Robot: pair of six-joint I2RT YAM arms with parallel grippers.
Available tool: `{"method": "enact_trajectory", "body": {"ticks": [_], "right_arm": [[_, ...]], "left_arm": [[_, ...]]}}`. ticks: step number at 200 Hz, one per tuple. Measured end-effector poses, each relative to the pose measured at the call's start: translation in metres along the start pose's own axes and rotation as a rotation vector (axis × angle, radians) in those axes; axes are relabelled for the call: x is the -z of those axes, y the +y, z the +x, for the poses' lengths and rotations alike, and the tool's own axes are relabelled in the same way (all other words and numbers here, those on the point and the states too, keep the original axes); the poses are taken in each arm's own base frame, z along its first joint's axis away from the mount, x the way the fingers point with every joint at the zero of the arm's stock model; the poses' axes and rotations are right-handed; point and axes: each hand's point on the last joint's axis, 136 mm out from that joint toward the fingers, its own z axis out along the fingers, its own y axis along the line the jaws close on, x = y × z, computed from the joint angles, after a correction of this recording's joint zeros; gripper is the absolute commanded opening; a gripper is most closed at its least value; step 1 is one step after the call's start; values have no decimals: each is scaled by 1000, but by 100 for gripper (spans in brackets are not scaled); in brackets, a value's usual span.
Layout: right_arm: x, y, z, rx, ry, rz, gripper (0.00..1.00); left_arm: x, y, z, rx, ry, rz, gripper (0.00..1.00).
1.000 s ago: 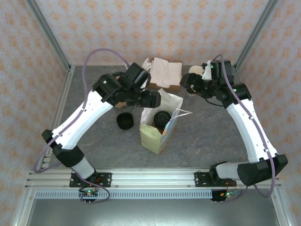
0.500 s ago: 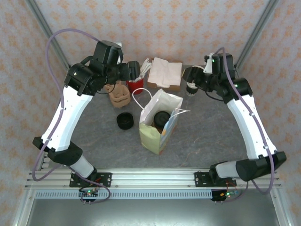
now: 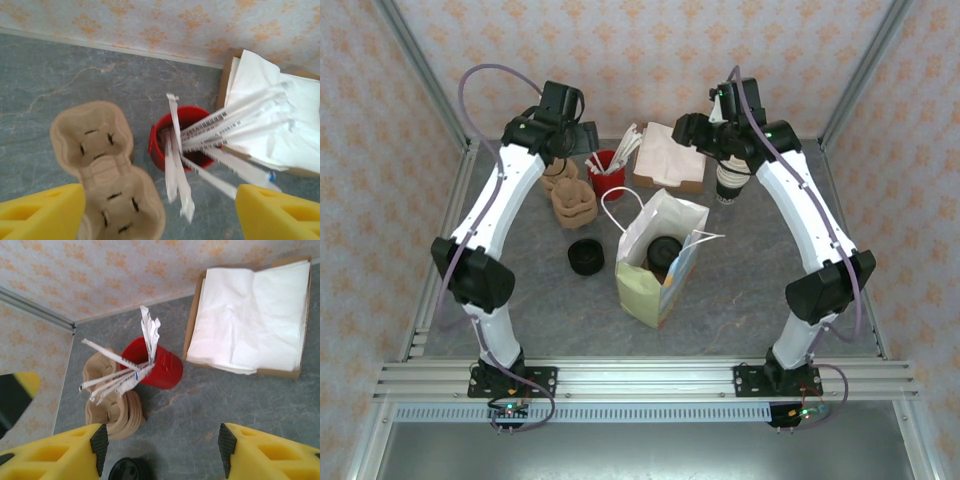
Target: Pack the takeout coffee
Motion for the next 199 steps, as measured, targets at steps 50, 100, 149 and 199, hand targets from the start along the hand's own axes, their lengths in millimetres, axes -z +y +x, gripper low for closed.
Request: {"method": "enact_trajectory", "body": {"ticks": [50,100,149,199], "right_arm": [[-2,5,-33,17,-93,31,64],[-19,-8,-30,51,-74,86,63],[-24,-11,-27,64,-61,98,63],[-36,-22,-13,60,-19,122,61]], "left_arm": [[-67,-14,-9,31,31,21,71],[-94,-24,-13,48,26,33,55],[-104,-22,-8,45,40,18,47],[-106,-20,-6,39,42,8,24]]}}
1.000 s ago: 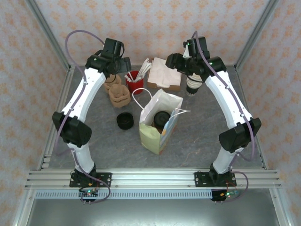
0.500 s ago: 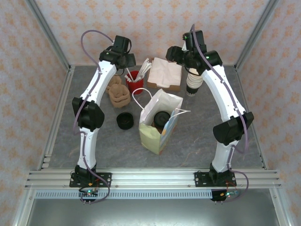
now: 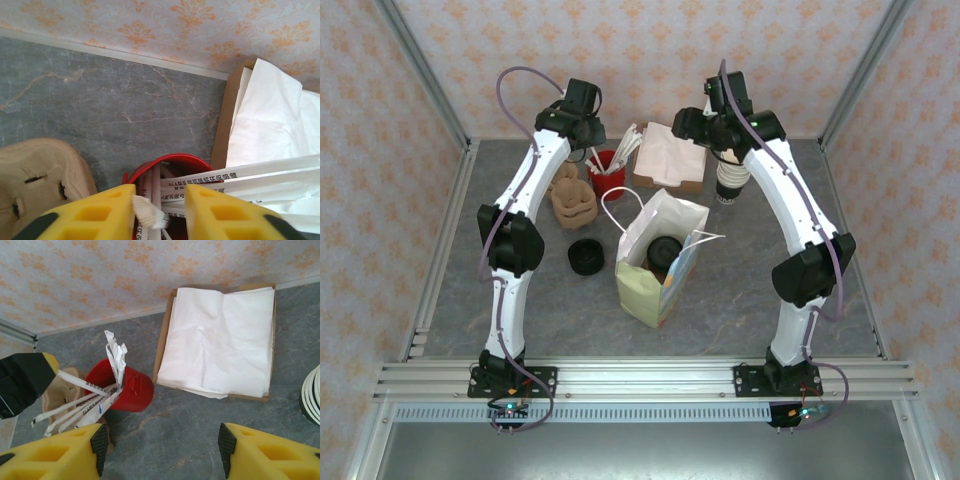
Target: Pack the takeout coffee
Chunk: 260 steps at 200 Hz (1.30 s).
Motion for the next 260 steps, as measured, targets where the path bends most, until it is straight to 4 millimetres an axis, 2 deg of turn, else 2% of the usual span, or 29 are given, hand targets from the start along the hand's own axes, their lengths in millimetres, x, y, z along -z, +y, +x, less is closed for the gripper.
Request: {"method": "enact_trajectory", "body": {"ticks": [18,49,64,75,98,114,133,160,181,196,214,234,260], "right_arm": [[-3,-2,4,1,10,7,61],[-5,-3,4,17,6,13,60],[-6,-4,4,24,3,16,60],[-7,-5,4,31,1,20,59],[-7,-7,2,48,-11,35,58],[-7,-8,-1,63,-25,44,58],[-8,-9,-5,79,-40,52,58],[-18,-11,-11,106,-57,71,58],[-38,-15,-14,126,-58,95,58],[-57,-19,-15,141,-53,117,58],[-80,-24,-14,158,-43,141,58],[-101,-30,-10,175,-23,160,58],[-122,-36,-4,193,-5,178,58]], "left_arm": [[0,1,-1,-10,-6,-7,15],[5,3,-2,-26,-15,-13,9],[17,4,-6,-33,-28,-11,8],[33,3,-12,-41,-51,-1,6],[87,-3,-34,-58,-143,31,6],[140,-13,-49,-78,-229,74,6],[204,-26,-57,-114,-330,127,6],[300,-47,-49,-188,-456,225,6],[355,-52,-27,-249,-506,296,6],[381,-49,-11,-281,-521,337,6],[402,-46,9,-317,-524,384,7],[415,-48,30,-365,-508,438,7],[426,-60,55,-426,-464,528,7]]}}
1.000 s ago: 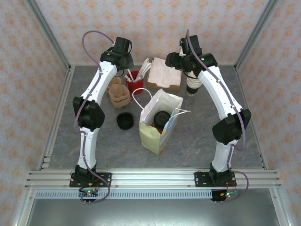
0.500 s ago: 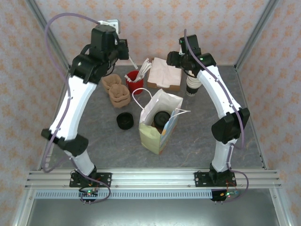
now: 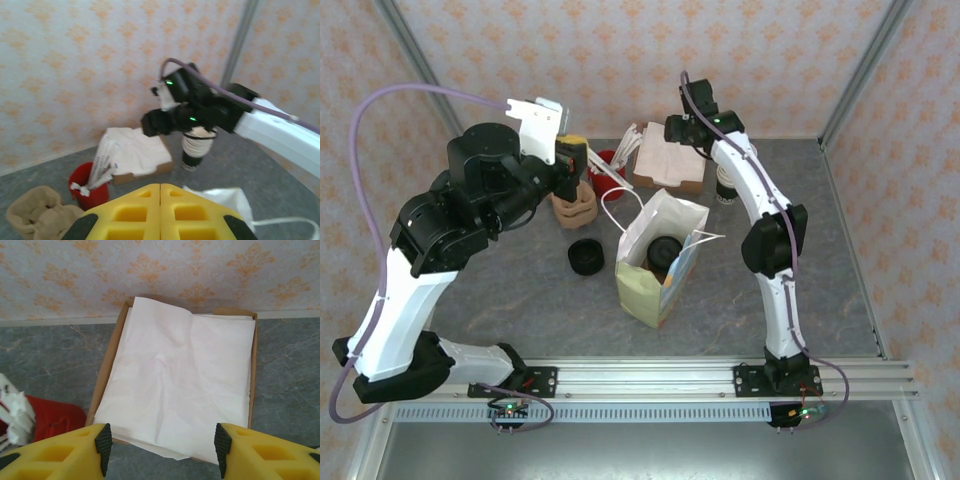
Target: Pack the takeout coffee
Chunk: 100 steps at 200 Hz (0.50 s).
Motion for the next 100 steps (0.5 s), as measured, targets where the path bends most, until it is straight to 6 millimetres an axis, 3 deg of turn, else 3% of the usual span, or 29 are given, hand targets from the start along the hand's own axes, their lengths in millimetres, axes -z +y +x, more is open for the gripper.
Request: {"method": "enact_trajectory", "body": {"ticks": [52,77,100], "right_arm": [[-34,-1,15,25,38,12,59],[-50,-1,26,29,63,18,59],[-57,0,33,33,80,18,59]], "left_arm": [[-1,-47,39,-57,119,197,7],[-7,-51,58,-71,169,209,6],[-9,-47,59,-75,169,183,6]]}}
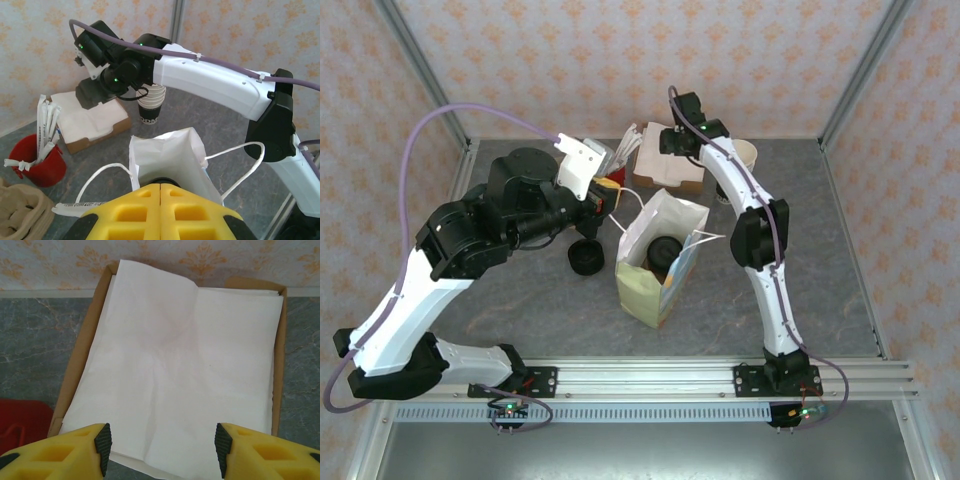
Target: Pack the takeout coffee
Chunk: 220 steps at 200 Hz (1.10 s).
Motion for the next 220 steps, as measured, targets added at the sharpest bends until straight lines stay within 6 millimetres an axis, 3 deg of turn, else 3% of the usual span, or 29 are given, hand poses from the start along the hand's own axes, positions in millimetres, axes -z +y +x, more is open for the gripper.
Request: {"method": "enact_trajectory", "body": {"ticks": [23,86,133,167,220], "right_arm": [[2,5,-1,5,-5,-8,59],[6,16,-2,16,-13,-25,60],[6,14,-4,24,-24,-2,66],[6,11,-9,26,-41,17,68],[-14,8,-3,27,-38,38,73]], "left_arm": [[8,8,-7,-4,-29,-39,5],[57,16,-56,-3,-201,-69,5],[83,-10,-73,4,-262,102,5],[68,-34,-59,15,-195,232,5],[4,-41,8,47,33,243,5]]}}
